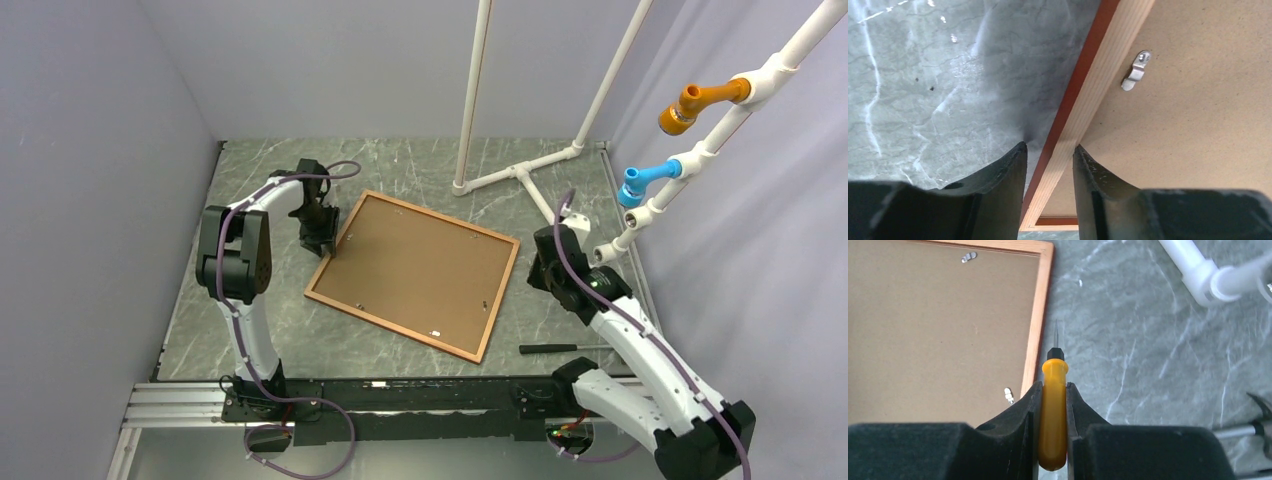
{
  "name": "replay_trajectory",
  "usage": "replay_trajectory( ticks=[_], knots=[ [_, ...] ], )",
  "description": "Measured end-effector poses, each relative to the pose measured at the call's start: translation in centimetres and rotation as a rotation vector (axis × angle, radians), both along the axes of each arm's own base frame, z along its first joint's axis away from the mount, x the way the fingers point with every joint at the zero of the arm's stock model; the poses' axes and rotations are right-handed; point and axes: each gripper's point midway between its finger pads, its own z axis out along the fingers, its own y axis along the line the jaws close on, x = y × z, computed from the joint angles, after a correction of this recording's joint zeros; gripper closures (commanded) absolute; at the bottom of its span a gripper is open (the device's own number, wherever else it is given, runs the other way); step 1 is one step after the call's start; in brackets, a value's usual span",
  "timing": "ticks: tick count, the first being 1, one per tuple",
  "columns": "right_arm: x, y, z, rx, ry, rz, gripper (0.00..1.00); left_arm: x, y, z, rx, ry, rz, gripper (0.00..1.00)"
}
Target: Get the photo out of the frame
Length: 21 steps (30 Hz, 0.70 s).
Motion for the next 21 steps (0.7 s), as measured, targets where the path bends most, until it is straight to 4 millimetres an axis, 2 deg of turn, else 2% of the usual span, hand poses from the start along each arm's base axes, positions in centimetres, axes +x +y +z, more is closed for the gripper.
replay_trajectory(
  ticks=[2,7,14,17,21],
  knots=[
    [-0.9,-0.7,0.2,0.035,0.001,-0.058,1.00,0.1,0.1,0.1,0.007,-0.012,0.005,0.53],
    [-1.4,-2.2,0.5,0.115,-0.038,-0.186,1.00,0.0,0.1,1.6,-0.005,-0.065,0.005,0.50],
    [-3.9,-5.6,-3.0,0.212,-0.066,-0.443,1.00,0.4,-0.8,5.6,-0.069,-0.194,-0.007,0.51],
    [-4.6,-7.0,-4.4,0.278,-0.105,-0.564,1.00,0.4,-1.3,6.5,-0.098,-0.223,-0.016,0.52],
    [-4.4,-8.2,-5.9,0.348,-0.181,-0.665,1.00,0.1,-2.0,6.6,-0.129,-0.226,-0.033,0.53]
  ],
)
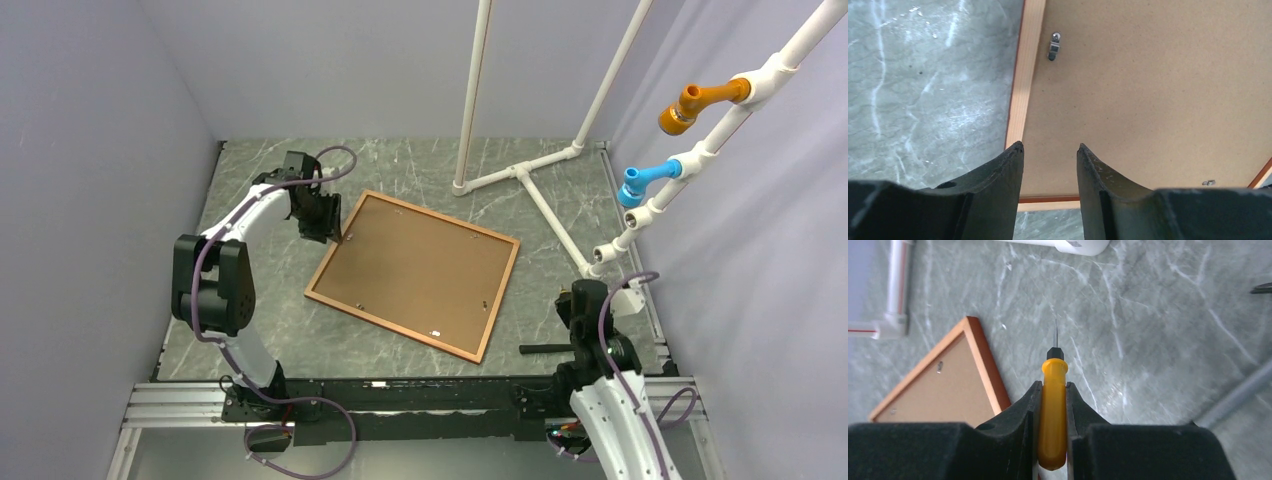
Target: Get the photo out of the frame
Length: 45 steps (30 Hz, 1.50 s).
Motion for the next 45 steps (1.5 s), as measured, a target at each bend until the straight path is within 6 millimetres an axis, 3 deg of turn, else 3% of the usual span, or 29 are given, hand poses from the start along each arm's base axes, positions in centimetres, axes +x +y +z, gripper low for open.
replay_trajectory(
  ticks=[4,10,14,25,30,35,39,41,45],
  knots=[
    [0.7,0.0,-1.7,0.070,-0.129,-0.045,1.00,-0.6,-0.6,-0.4,-0.022,0.018,-0.016,0.54],
    [0.5,-0.9,-3.1,0.095,-0.146,-0.128,0.94,-0.8,-1.0,-0.3,-0.042,0.020,-0.028,0.54],
    [0.1,-1.9,-3.5,0.061,-0.117,-0.173,0.76,-0.9,-1.3,-0.1,-0.058,0.016,-0.035,0.54],
    [-1.1,-2.1,-5.0,0.054,0.028,-0.207,0.52,-1.0,-1.7,0.1,-0.077,0.016,-0.045,0.54],
    [-1.3,-2.2,-4.2,0.050,0.049,-0.215,0.43,-1.0,-1.8,0.4,-0.083,0.011,-0.048,0.54],
    [0.0,-1.8,-1.1,-0.016,0.046,-0.104,0.37,-1.0,-2.1,1.2,-0.103,-0.009,-0.057,0.50],
    [2.0,0.3,0.9,-0.056,0.067,0.104,0.31,-1.0,-2.5,2.4,-0.132,-0.062,-0.070,0.49],
    [2.8,2.6,1.4,-0.075,0.079,0.261,0.27,-1.2,-2.7,3.2,-0.147,-0.091,-0.077,0.48],
    [2.8,10.2,2.7,-0.152,0.079,0.679,0.24,-1.4,-3.1,4.7,-0.178,-0.152,-0.094,0.46]
  ],
)
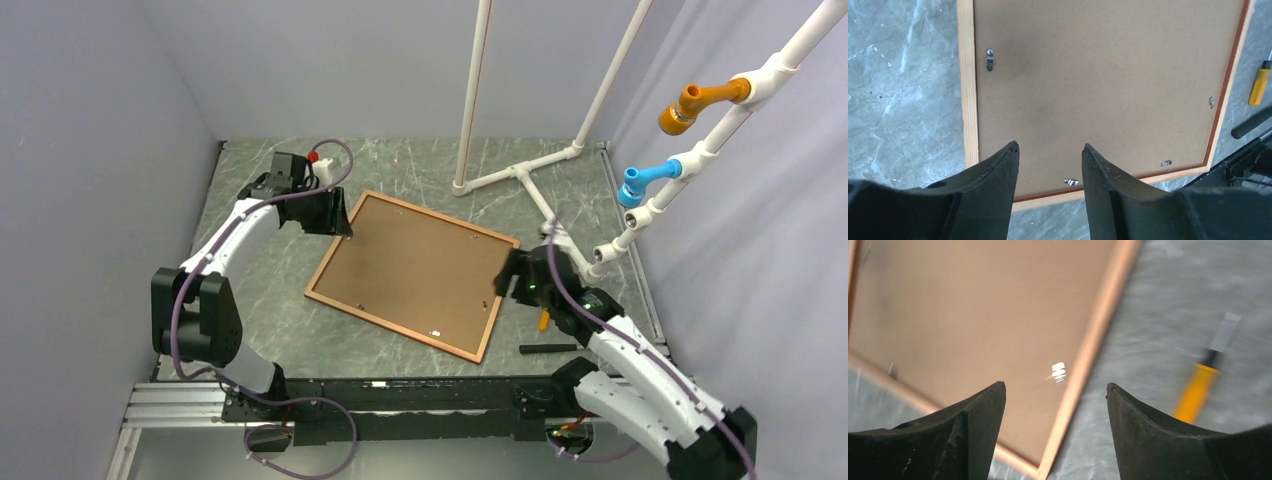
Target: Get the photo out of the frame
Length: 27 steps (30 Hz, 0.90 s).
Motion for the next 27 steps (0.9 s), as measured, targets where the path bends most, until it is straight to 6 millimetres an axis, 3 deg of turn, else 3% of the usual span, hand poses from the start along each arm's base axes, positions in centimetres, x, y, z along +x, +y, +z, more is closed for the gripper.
replay_trajectory(
  ticks=[5,9,11,13,17,22,27],
  knots=[
    [-3.1,9.9,0.6,-0.018,0.006,0.504,0.25,-1.3,-1.3,1.3,-0.026,-0.067,-0.050,0.34],
    [-6.5,14.1,-1.7,-0.121,0.067,0.756,0.28,-4.1,-4.7,2.6,-0.018,-0.139,-0.164,0.32],
    [-8.3,15.5,-3.0,-0.181,0.093,0.861,0.39,-6.1,-6.2,3.3,-0.034,-0.191,-0.213,0.30],
    [-9.3,16.1,-4.3,-0.238,0.118,0.932,0.49,-8.3,-6.0,3.5,-0.056,-0.236,-0.212,0.27],
    [-9.6,15.9,-6.4,-0.333,0.162,0.977,0.50,-11.5,-4.0,3.0,-0.088,-0.289,-0.142,0.17],
    [-10.0,16.6,-7.1,-0.382,0.170,1.028,0.50,-14.1,-3.1,2.3,-0.127,-0.300,-0.105,0.11],
    [-10.3,17.2,-8.3,-0.428,0.202,1.063,0.55,-15.8,-2.8,4.0,-0.210,-0.404,-0.096,0.12]
  ],
)
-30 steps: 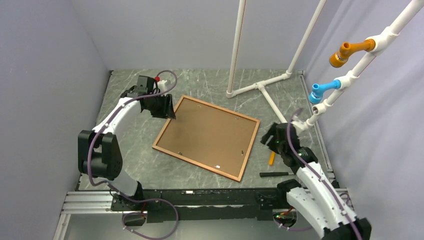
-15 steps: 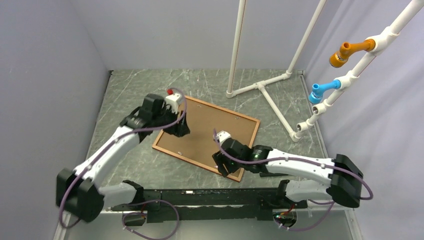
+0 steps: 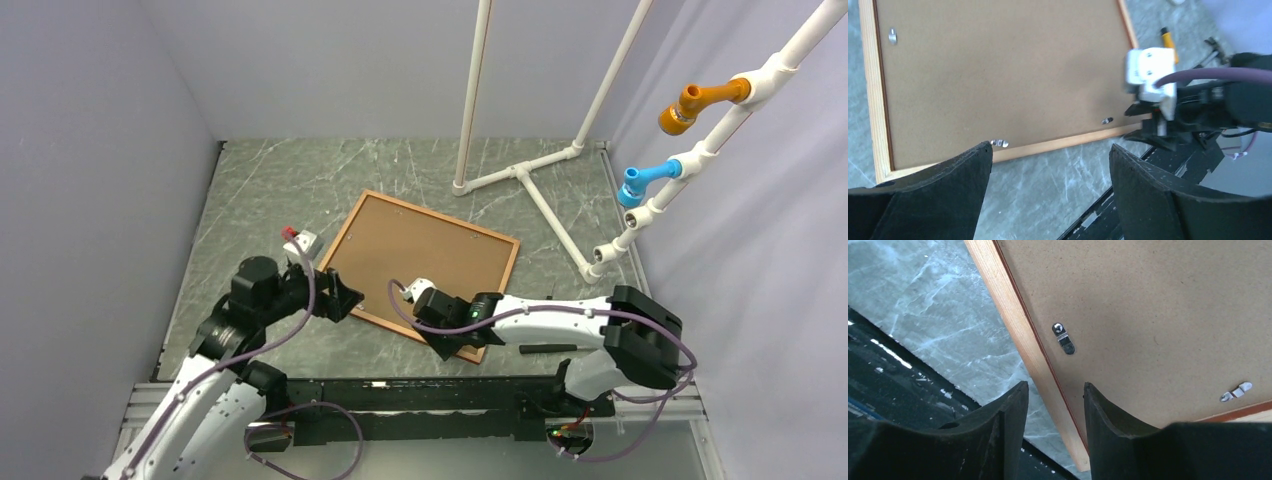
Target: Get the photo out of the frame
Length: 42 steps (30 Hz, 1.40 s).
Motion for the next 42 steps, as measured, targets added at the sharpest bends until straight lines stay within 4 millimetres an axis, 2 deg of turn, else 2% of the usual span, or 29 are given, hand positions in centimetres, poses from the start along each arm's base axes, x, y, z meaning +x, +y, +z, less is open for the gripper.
replay_trajectory(
  ticks=[4,9,11,14,15,20,25,28,31,36,38,42],
  knots=[
    [0.0,0.1,-1.1,-0.045,0.006,0.006,0.58,-1.1,-0.4,3.1,-0.088,-0.151,-0.049,0.13],
    [0.2,0.7,-1.2,-0.063,0.003,0.021,0.66,-2.1,-1.2,5.7,-0.127,-0.281,-0.143,0.16],
    [0.2,0.9,-1.3,-0.069,0.003,0.037,0.75,-2.6,-1.6,6.3,-0.136,-0.321,-0.191,0.16],
    [0.0,1.3,-1.3,-0.076,0.014,0.067,0.97,-3.3,-2.1,7.4,-0.149,-0.387,-0.257,0.18],
    [0.0,1.5,-1.3,-0.081,0.015,0.080,1.00,-3.5,-2.2,7.6,-0.147,-0.408,-0.276,0.20],
    [-0.2,2.8,-0.9,-0.033,0.018,0.138,1.00,-4.0,-2.0,8.3,-0.102,-0.476,-0.315,0.23],
    [-0.9,2.4,0.5,0.049,0.054,0.163,1.00,-3.6,-0.8,8.3,-0.033,-0.535,-0.270,0.21],
    [-0.7,2.4,2.1,0.114,0.070,0.173,1.00,-2.5,0.6,8.1,0.019,-0.548,-0.171,0.21],
    [-0.7,2.5,2.6,0.149,0.092,0.186,1.00,-2.1,1.5,8.0,0.066,-0.579,-0.137,0.17],
    [-0.7,2.7,3.5,0.208,0.162,0.198,1.00,-3.4,0.7,7.8,0.138,-0.726,-0.288,0.14],
    [-0.5,2.7,4.5,0.241,0.182,0.195,1.00,-3.8,0.2,6.8,0.182,-0.780,-0.378,0.10],
    [-0.1,2.8,6.6,0.310,0.210,0.193,1.00,-4.2,-0.4,4.8,0.257,-0.843,-0.503,0.11]
  ],
)
